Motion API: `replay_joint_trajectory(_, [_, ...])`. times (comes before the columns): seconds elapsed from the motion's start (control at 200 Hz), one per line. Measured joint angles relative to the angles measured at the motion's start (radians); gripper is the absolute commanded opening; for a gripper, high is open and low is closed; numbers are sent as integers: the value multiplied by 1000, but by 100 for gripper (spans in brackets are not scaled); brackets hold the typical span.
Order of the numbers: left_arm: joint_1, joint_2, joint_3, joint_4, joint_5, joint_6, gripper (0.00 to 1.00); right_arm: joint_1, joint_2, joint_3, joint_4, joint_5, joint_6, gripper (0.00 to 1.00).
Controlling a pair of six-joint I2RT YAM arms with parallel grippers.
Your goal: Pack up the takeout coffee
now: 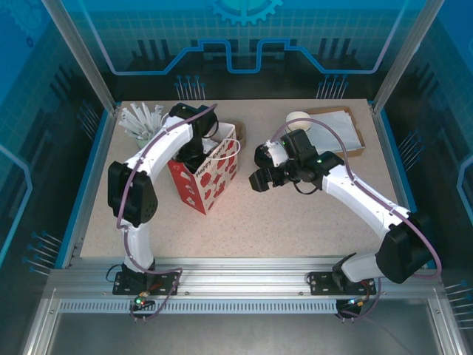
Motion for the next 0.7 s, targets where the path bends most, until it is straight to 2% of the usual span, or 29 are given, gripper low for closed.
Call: replay_joint_trajectory(0.695, [0,10,-39,34,0,0,39,5,6,0,0,0,0,92])
